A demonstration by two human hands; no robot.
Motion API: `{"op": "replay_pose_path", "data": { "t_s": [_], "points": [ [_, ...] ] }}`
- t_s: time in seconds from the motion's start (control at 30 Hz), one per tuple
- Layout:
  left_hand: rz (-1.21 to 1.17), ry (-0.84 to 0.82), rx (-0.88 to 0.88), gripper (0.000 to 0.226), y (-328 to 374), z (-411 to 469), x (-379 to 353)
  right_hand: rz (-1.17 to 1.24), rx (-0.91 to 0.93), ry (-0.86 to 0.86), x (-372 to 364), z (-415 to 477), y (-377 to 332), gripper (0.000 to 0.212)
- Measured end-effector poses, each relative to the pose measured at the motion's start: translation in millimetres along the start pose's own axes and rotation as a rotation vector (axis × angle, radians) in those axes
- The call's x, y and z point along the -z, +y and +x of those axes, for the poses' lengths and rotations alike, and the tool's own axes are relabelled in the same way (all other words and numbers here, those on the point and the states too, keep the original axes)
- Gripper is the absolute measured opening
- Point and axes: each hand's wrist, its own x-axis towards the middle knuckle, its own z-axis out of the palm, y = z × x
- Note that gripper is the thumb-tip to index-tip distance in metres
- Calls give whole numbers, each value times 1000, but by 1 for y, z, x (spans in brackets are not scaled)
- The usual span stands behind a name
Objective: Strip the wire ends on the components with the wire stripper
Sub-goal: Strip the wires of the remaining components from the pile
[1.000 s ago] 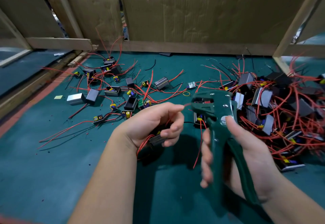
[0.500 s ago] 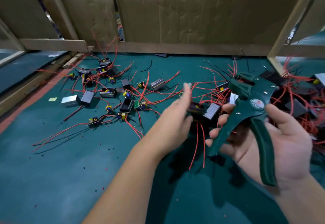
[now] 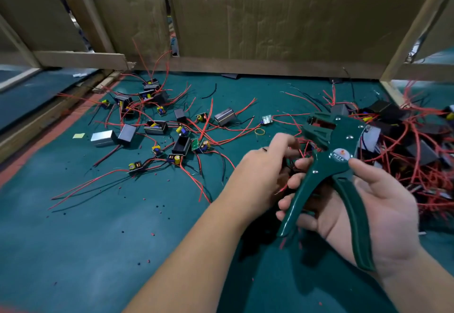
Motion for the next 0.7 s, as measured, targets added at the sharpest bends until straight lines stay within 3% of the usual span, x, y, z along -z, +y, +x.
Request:
{"op": "replay_pose_path", "data": {
  "t_s": [0.1,0.17,0.23,0.33,0.43,0.6,0.7],
  "points": [
    [85,178,-43,65,-5,1,10,-85,-5,121,-2,3,3,61],
    [145,220,29,82,-11,1,19,-125,13,144,-4,2,4,47],
    [167,212,151,97,-20,1,27,-149,21,155,-6,1,5,40],
    [148,121,327,105,-37,0,31,-164,16,115,-6,2,9,53],
    [158,138,390,103,-45,0,31,-183,-5,95,-4,3,12,66],
    [178,266,625,88,-57,1,42,-265,26,143,0,7,14,68],
    [195,393,568,65,-61,2,47,-317,3,208,4,8,15,64]
  ]
}}
